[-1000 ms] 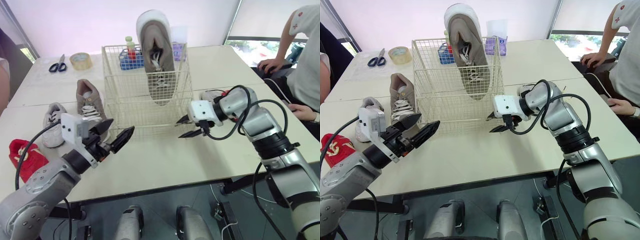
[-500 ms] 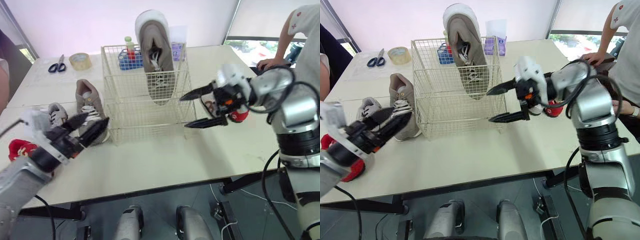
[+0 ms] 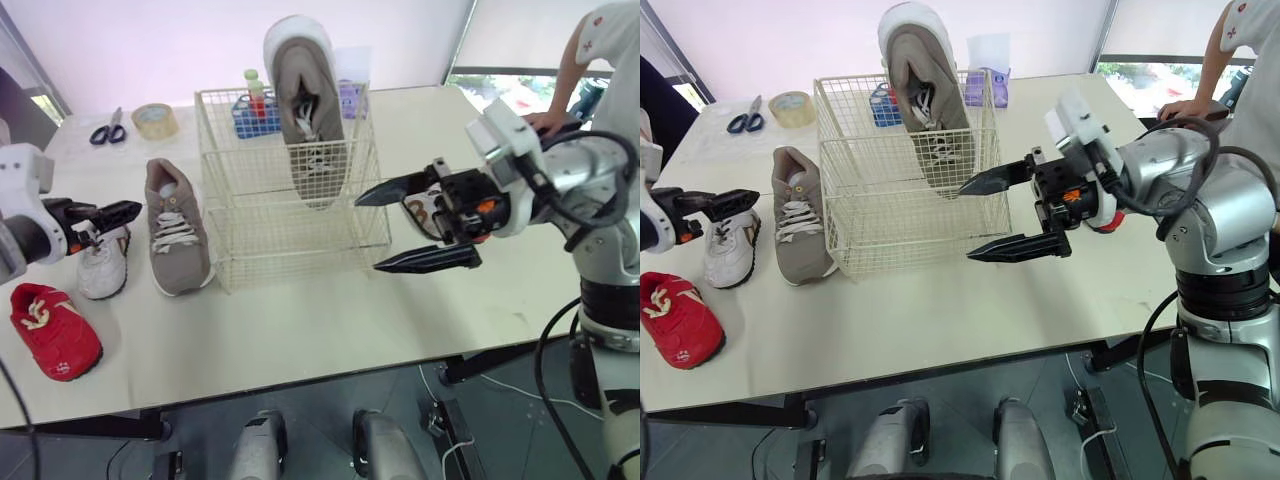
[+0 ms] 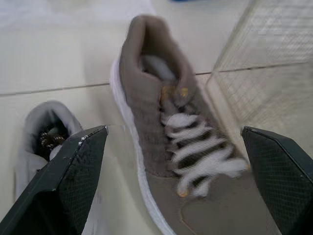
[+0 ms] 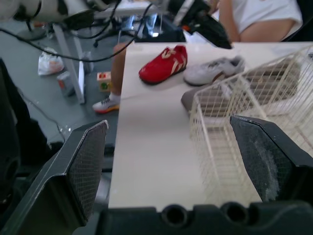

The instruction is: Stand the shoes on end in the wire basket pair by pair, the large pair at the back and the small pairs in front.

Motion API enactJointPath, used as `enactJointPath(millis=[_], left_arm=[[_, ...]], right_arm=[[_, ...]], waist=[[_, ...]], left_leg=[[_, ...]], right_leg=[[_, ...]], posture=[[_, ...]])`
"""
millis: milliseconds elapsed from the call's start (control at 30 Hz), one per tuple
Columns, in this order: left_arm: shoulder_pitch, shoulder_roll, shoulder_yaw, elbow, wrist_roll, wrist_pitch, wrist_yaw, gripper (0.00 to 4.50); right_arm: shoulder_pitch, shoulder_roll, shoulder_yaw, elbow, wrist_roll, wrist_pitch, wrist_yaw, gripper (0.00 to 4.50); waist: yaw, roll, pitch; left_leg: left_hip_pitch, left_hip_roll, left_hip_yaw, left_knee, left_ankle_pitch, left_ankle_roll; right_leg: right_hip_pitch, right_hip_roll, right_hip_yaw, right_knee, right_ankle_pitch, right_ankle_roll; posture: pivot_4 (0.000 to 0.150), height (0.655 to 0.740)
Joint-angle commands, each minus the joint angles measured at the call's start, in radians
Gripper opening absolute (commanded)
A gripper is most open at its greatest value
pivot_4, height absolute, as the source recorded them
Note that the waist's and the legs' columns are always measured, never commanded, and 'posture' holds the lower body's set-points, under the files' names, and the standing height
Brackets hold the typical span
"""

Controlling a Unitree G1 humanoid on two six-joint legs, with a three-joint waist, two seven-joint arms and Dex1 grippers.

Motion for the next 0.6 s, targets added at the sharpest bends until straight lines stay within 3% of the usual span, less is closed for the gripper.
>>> enactJointPath(millis=[33, 267, 433, 533, 600], left_arm=[[-0.157, -0.031, -0.105, 0.162, 0.180, 0.000, -0.065, 4.50], [-0.405, -0.172, -0.280, 0.498, 0.494, -0.057, -0.214, 4.50], [-0.485, -0.259, -0.301, 0.695, 0.647, -0.125, -0.257, 4.50], [-0.502, -0.293, -0.291, 0.755, 0.706, -0.163, -0.265, 3.63], [-0.508, -0.307, -0.273, 0.769, 0.722, -0.166, -0.269, 2.67]], right_arm=[[0.035, -0.020, -0.006, -0.071, -0.001, -0.013, -0.050, 4.35], [0.088, -0.027, -0.025, -0.122, 0.027, -0.003, -0.144, 4.35], [0.097, -0.038, -0.026, -0.132, 0.034, -0.004, -0.183, 4.35], [0.099, -0.045, -0.030, -0.134, 0.039, -0.005, -0.198, 4.50], [0.098, -0.048, -0.029, -0.133, 0.039, -0.006, -0.205, 4.50]], waist=[[0.000, -0.001, 0.000], [-0.001, -0.004, 0.000], [-0.002, -0.005, 0.000], [-0.002, -0.005, 0.000], [-0.005, -0.005, 0.000]], left_leg=[[0.000, 0.000, 0.000, 0.000, 0.000, 0.000], [-0.001, 0.002, 0.001, 0.000, -0.001, -0.001], [0.000, 0.004, 0.000, 0.005, -0.001, -0.001], [0.002, 0.005, 0.000, 0.011, -0.001, -0.001], [0.002, 0.006, 0.000, 0.014, -0.001, -0.001]], right_leg=[[0.000, 0.000, 0.000, 0.001, 0.002, -0.002], [-0.003, 0.003, 0.000, 0.001, 0.002, 0.000], [-0.001, 0.004, 0.000, 0.003, 0.003, 0.001], [0.003, 0.004, 0.000, 0.005, 0.003, 0.001], [0.004, 0.004, -0.001, 0.005, 0.003, 0.001]], posture=[[0.150, 0.7400], [0.150, 0.7400], [0.150, 0.7400], [0.150, 0.7400], [0.150, 0.7400]])
